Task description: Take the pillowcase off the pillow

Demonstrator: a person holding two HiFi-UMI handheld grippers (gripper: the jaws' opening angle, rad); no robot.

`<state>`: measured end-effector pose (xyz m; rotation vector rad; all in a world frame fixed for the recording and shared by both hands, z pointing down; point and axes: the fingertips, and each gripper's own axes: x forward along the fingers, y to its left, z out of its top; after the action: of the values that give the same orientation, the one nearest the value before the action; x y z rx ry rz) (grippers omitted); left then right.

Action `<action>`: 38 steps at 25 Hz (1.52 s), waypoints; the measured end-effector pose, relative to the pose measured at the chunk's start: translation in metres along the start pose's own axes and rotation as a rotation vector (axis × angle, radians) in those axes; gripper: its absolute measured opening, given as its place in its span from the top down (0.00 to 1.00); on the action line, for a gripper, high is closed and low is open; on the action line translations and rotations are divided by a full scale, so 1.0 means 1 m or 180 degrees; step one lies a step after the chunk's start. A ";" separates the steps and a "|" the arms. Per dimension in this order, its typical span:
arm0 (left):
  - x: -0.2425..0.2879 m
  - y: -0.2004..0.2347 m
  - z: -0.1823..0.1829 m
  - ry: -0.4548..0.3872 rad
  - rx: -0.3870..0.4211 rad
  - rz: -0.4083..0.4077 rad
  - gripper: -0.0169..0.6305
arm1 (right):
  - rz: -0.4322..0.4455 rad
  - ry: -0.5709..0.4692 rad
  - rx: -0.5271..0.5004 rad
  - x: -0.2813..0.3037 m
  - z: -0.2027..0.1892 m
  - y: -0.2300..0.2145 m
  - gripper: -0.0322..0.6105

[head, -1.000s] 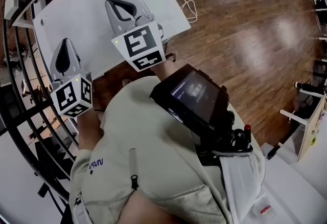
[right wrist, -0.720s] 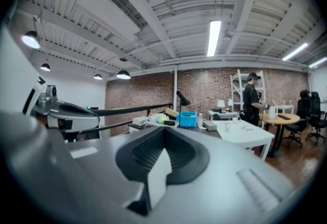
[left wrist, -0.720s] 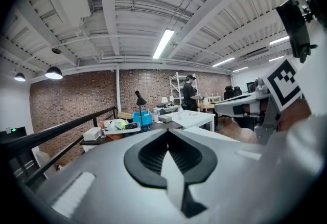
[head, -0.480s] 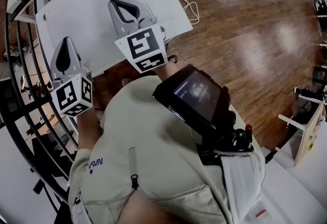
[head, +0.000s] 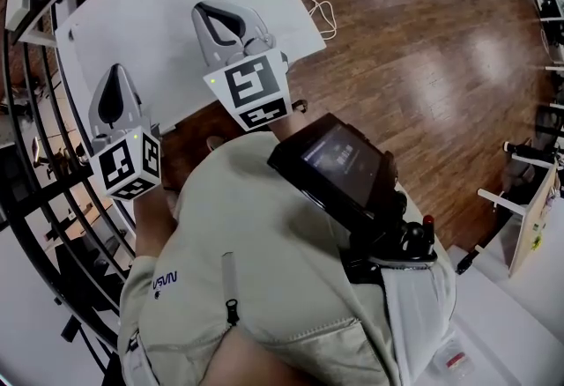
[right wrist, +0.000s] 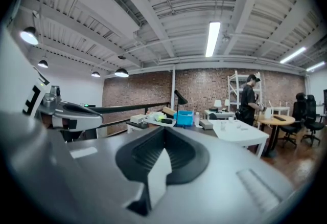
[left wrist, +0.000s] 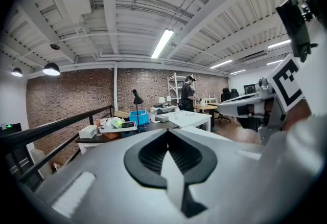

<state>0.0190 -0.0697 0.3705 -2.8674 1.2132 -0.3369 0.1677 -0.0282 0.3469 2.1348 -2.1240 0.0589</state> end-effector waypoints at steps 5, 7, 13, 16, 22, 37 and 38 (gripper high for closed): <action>0.002 -0.005 -0.005 -0.0004 -0.0042 -0.0044 0.97 | -0.0003 0.0041 -0.0019 -0.003 -0.005 -0.002 0.94; 0.003 -0.006 -0.006 0.0007 -0.0058 -0.0045 0.97 | 0.0006 0.0052 -0.0013 -0.005 -0.007 -0.003 0.95; 0.004 -0.009 -0.008 0.0011 -0.0059 -0.0039 0.97 | 0.0044 0.0060 0.0030 -0.008 -0.013 -0.003 0.95; 0.006 -0.010 -0.009 0.0025 -0.0051 -0.0044 0.97 | 0.0054 0.0050 0.0072 -0.008 -0.015 -0.004 0.95; 0.008 -0.011 -0.010 0.0045 -0.0012 -0.0073 0.97 | 0.0028 0.0068 0.0116 -0.009 -0.021 -0.005 0.95; 0.005 -0.016 -0.009 0.0053 0.0049 -0.0117 0.97 | 0.0000 0.0059 0.0129 -0.012 -0.024 -0.006 0.95; 0.005 -0.016 -0.009 0.0052 0.0049 -0.0111 0.97 | -0.0008 0.0048 0.0122 -0.012 -0.024 -0.007 0.95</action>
<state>0.0321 -0.0619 0.3815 -2.8813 1.1591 -0.3693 0.1758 -0.0133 0.3685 2.1507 -2.1289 0.1160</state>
